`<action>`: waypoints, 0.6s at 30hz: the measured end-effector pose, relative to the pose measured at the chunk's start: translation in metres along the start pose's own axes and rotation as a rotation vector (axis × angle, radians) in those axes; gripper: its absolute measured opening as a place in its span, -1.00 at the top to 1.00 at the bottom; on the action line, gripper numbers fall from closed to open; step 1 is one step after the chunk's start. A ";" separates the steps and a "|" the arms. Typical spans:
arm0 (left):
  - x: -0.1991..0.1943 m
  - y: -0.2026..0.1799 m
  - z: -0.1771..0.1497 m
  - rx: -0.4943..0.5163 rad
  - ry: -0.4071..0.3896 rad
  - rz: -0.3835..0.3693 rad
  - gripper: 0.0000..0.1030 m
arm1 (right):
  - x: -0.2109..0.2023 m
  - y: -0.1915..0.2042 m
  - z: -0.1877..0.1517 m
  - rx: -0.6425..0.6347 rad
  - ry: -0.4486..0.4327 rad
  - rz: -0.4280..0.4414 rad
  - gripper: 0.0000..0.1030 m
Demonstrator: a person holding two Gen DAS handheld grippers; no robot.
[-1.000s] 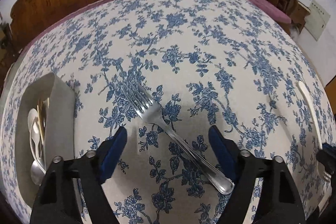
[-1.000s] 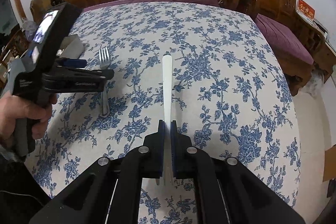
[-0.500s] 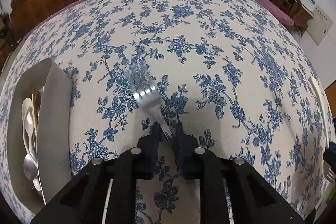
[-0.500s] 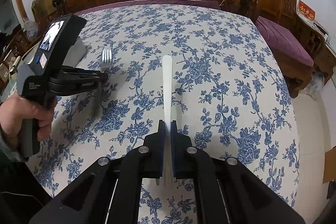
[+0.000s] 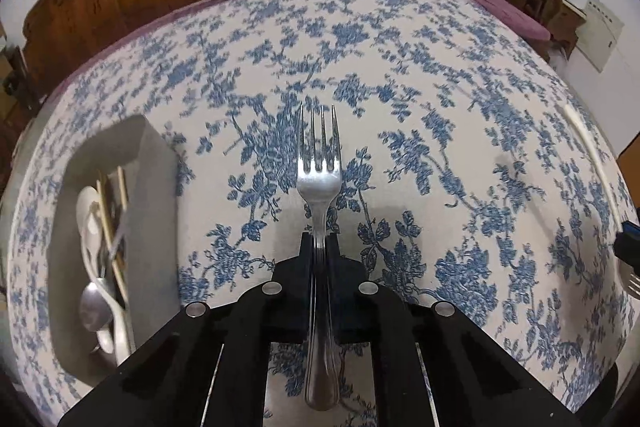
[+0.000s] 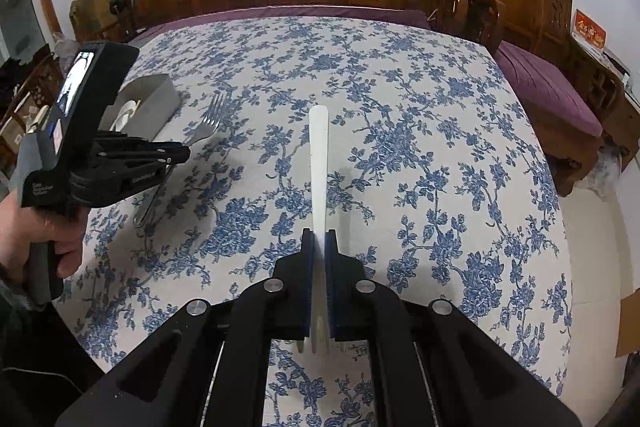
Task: Organize utensils
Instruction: 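Carry the metal fork into the tray and open the left tool while the right tool carries the white fork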
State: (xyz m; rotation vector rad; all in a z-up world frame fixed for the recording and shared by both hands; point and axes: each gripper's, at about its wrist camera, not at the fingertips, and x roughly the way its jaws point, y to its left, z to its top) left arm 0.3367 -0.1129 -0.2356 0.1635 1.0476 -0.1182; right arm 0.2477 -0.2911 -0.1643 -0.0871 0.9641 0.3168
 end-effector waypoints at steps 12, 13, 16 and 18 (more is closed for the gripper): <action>-0.051 0.006 0.002 0.019 -0.082 -0.041 0.88 | -0.007 0.022 0.002 -0.035 -0.012 0.044 0.87; -0.054 0.008 0.002 0.020 -0.085 -0.043 0.88 | -0.007 0.025 0.002 -0.039 -0.013 0.045 0.87; -0.062 0.013 0.000 0.021 -0.095 -0.049 0.88 | -0.008 0.033 0.002 -0.053 -0.015 0.055 0.87; -0.067 0.018 -0.002 0.022 -0.102 -0.048 0.88 | -0.009 0.039 0.002 -0.063 -0.017 0.063 0.87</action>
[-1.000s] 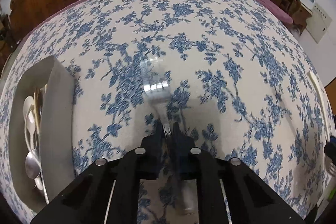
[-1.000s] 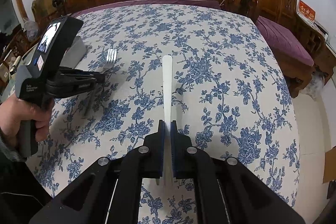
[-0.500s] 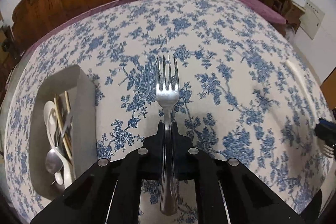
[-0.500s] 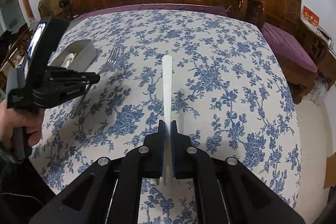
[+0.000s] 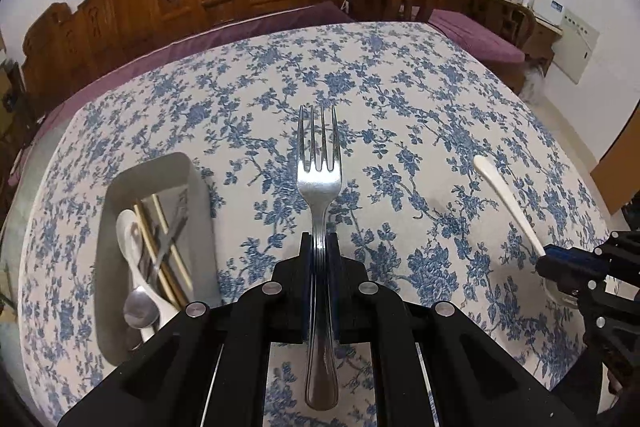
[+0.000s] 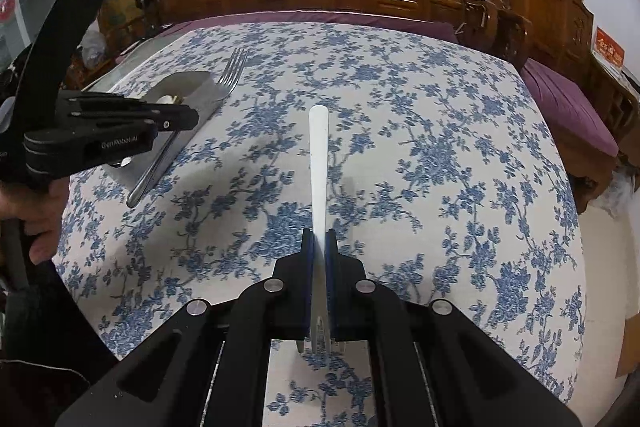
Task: Organize utensils
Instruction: 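Carry the metal fork into the tray and open the left tool while the right tool carries the white fork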
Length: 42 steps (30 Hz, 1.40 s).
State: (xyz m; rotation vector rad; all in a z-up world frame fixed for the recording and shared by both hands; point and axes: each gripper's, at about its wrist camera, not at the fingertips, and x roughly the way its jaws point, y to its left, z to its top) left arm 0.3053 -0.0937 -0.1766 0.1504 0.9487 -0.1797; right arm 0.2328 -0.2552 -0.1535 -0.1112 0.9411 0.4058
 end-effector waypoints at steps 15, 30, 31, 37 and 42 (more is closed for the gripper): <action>-0.023 0.077 -0.003 -0.053 -0.027 0.056 0.88 | 0.010 0.052 0.026 -0.037 -0.013 0.049 0.87; 0.011 0.146 -0.009 -0.119 0.027 0.085 0.88 | 0.027 0.099 0.062 -0.032 -0.030 0.102 0.87; 0.013 0.148 -0.009 -0.122 0.031 0.082 0.88 | 0.029 0.100 0.064 -0.031 -0.029 0.102 0.87; 0.028 0.160 -0.012 -0.140 0.050 0.061 0.88 | 0.041 0.109 0.073 -0.035 -0.017 0.104 0.87; 0.027 0.166 -0.016 -0.144 0.039 0.061 0.87 | 0.053 0.119 0.082 -0.038 -0.008 0.111 0.87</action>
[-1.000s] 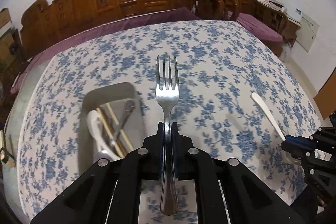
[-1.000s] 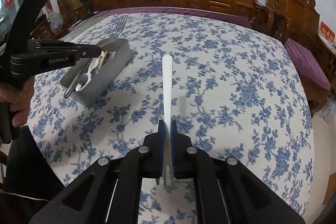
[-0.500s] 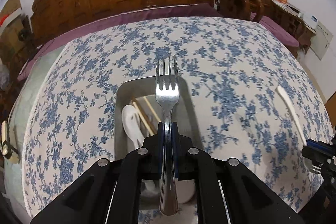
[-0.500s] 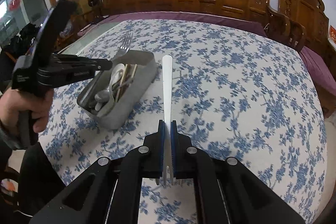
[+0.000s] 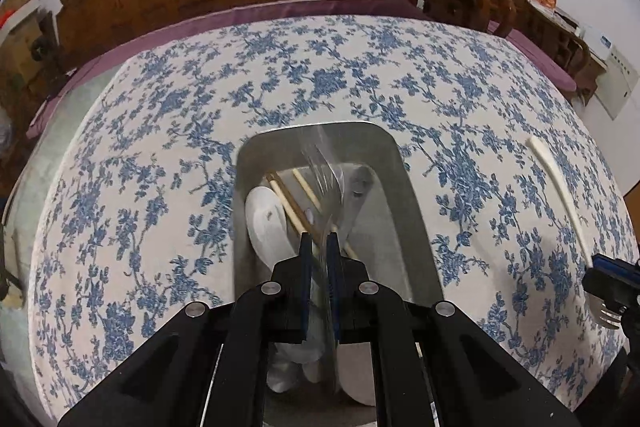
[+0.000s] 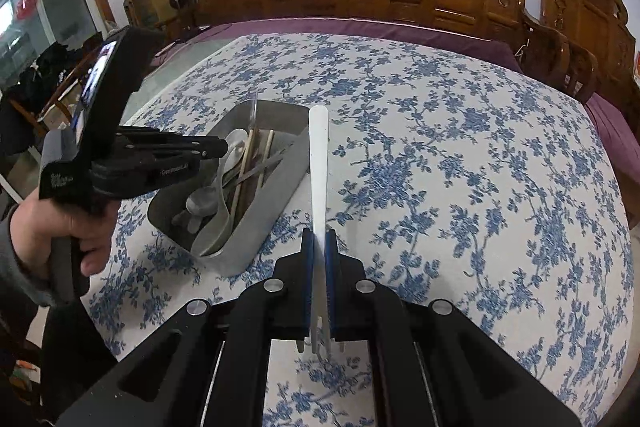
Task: Organize utensils
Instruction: 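Carry the metal fork into the tray and open the left tool while the right tool carries the white fork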
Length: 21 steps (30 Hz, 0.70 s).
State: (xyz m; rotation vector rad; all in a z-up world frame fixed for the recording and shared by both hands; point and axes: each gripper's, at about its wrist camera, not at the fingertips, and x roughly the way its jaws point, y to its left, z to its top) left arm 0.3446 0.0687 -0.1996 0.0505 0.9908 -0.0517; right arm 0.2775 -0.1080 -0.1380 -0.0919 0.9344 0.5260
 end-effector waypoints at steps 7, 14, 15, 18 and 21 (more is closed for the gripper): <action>-0.019 0.019 -0.006 -0.010 -0.037 -0.020 0.88 | 0.020 0.022 0.013 -0.009 0.008 0.024 0.87; -0.038 0.039 -0.012 -0.007 -0.072 -0.014 0.88 | 0.042 0.047 0.029 0.002 0.012 0.051 0.87; -0.040 0.042 -0.013 -0.007 -0.076 -0.011 0.87 | 0.046 0.050 0.031 0.007 0.012 0.055 0.87; -0.046 0.050 -0.016 -0.014 -0.084 -0.008 0.87 | 0.056 0.056 0.037 0.033 0.020 0.070 0.87; -0.051 0.057 -0.018 -0.024 -0.090 -0.006 0.87 | 0.066 0.059 0.043 0.058 0.026 0.073 0.87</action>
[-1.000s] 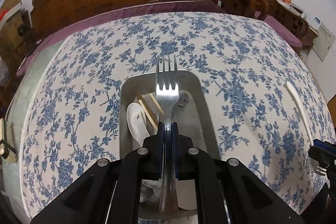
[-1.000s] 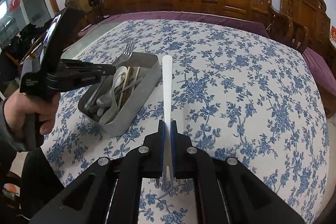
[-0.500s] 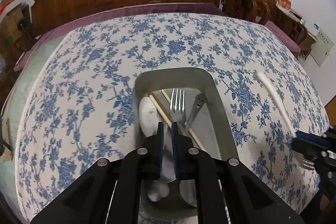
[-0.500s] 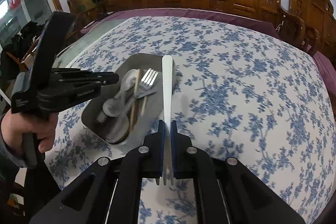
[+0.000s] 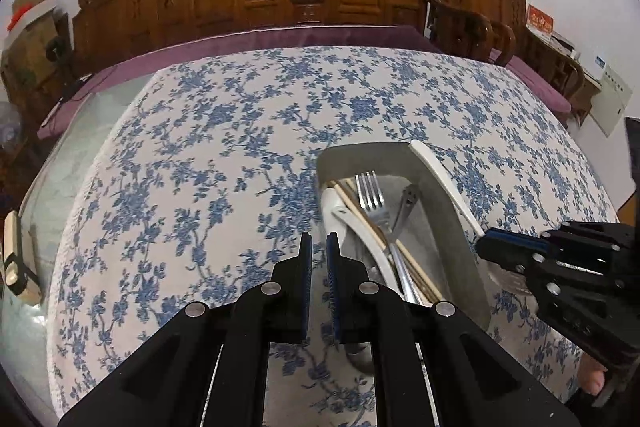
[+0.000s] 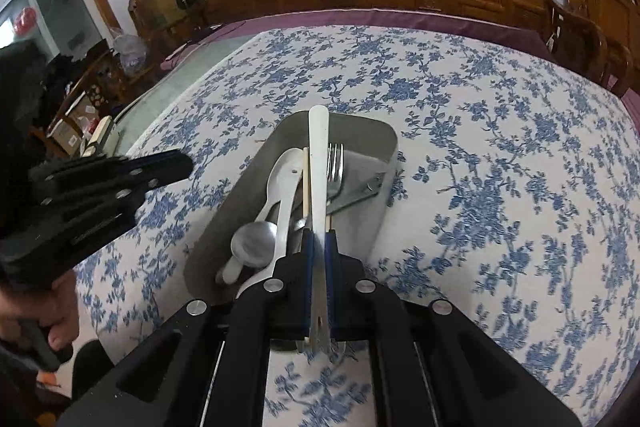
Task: Organize utensils
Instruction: 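Carry the metal fork into the tray and open the left tool while the right tool carries the white fork, then lower the white plastic fork into the tray and open the right tool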
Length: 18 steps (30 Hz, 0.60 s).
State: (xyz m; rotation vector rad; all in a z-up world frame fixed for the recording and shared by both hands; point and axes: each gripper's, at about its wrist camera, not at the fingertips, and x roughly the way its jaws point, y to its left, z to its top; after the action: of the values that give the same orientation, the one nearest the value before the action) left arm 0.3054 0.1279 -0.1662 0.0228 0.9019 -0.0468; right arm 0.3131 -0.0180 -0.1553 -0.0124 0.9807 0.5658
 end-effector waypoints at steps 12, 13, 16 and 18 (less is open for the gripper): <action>-0.003 0.017 -0.011 -0.022 0.005 0.014 0.87 | 0.037 0.007 0.013 0.078 0.024 0.025 0.86; -0.003 0.018 -0.011 -0.022 0.005 0.015 0.88 | 0.037 0.007 0.013 0.081 0.021 0.027 0.85; -0.006 0.018 -0.012 -0.024 0.002 0.014 0.88 | 0.038 0.003 0.011 0.108 0.001 0.075 0.74; -0.009 0.018 -0.012 -0.025 -0.001 0.014 0.87 | 0.039 -0.001 0.010 0.125 -0.002 0.085 0.54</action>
State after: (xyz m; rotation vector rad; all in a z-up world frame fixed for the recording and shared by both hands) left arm 0.2910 0.1465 -0.1669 0.0056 0.9014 -0.0226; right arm 0.3381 0.0016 -0.1802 0.1421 1.0167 0.5808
